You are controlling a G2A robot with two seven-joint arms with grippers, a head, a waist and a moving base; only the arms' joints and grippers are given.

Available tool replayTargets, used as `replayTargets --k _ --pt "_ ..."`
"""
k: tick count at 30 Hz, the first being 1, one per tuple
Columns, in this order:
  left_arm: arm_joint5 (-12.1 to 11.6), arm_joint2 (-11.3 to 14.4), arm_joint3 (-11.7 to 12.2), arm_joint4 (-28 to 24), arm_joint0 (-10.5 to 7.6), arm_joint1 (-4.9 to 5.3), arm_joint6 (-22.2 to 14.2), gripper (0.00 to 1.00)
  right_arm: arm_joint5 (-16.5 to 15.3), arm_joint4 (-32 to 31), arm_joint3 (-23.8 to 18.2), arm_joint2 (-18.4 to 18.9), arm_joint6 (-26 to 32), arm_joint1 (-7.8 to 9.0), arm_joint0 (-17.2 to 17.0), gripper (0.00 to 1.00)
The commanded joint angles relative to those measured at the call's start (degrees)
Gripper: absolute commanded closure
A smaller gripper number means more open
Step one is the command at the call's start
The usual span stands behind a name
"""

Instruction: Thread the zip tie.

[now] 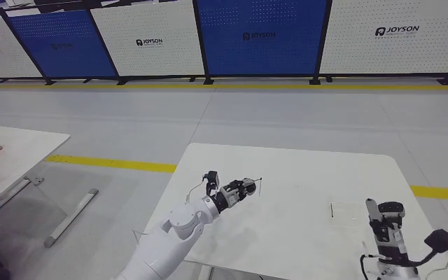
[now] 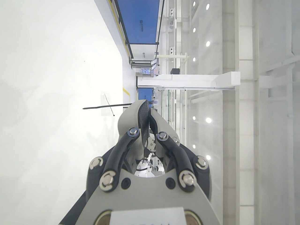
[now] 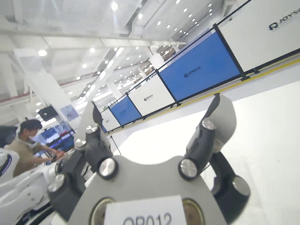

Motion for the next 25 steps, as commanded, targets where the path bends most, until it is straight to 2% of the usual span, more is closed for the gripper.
replayTargets --k 1,4,6,7,25 --pt "-0.4 -0.5 0.5 -0.1 0.20 0.02 0.9 1.00 0.0 3.8 0.6 0.5 -1.4 0.63 -0.4 0.00" --pt "-1.2 -0.9 1.0 1.8 0.52 -0.03 4.6 1.00 0.0 7.2 1.7 0.6 -2.1 1.41 -0.5 0.00" --pt "-2.2 -0.6 1.2 6.8 0.59 -0.11 10.3 1.00 0.0 8.3 2.2 0.5 -1.8 1.60 -0.4 0.00" --pt "-2.0 -0.2 1.0 7.2 0.73 -0.22 11.1 1.00 0.0 8.3 2.2 0.5 -1.8 1.60 -0.4 0.00" --pt "-2.0 -0.2 1.0 7.2 0.73 -0.22 11.1 1.00 0.0 8.3 2.2 0.5 -1.8 1.60 -0.4 0.00"
